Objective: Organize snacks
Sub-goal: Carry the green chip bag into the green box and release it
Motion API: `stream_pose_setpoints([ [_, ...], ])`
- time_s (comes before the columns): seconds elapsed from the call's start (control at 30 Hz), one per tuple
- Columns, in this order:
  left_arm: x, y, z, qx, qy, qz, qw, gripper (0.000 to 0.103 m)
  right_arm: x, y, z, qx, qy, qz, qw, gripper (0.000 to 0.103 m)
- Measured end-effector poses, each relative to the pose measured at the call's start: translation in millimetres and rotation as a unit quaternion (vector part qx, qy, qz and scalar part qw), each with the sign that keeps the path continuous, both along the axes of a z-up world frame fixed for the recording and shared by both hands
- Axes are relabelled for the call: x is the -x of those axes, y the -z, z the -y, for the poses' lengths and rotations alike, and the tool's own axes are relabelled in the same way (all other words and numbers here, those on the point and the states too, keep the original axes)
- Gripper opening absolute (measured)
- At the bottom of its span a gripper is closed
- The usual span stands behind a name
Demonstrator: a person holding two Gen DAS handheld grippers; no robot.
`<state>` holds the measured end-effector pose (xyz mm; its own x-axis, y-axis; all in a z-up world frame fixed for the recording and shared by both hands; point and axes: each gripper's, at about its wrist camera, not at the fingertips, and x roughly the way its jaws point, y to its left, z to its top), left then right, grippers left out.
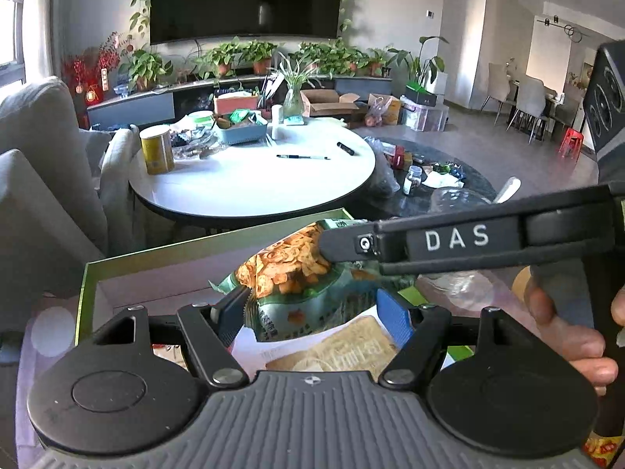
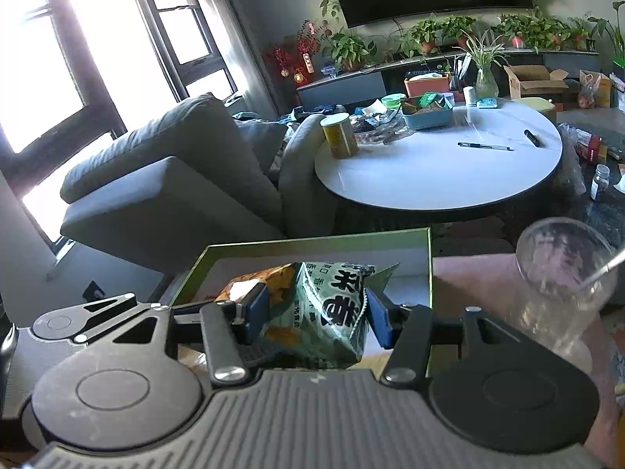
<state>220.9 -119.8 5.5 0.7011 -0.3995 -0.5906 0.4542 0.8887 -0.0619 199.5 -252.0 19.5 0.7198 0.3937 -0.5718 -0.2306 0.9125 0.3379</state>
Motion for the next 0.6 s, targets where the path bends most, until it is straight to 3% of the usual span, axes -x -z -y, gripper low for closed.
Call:
stream_pose_setpoints([
  [0.27, -14.8, 20.1, -4.5, 0.0, -0.017, -0.009, 0.9998, 0.073, -17.3, 18.2, 2.5, 0.021, 0.018, -0.003, 1.0, 0.056],
  [0.33, -10.7, 18.7, -10.6, 0.002, -0.021, -0.007, 0.9998, 0.075, -9.5, 19.7, 9.7, 0.024, 0.044, 0.002, 0.999, 0.057],
  [0.6, 22.2, 0.0, -26.3, 0.012, -0.03, 0.008, 0.9995, 0.079, 32.1, -2.1, 21.9, 0.043, 0.034, 0.022, 0.998, 0.059],
])
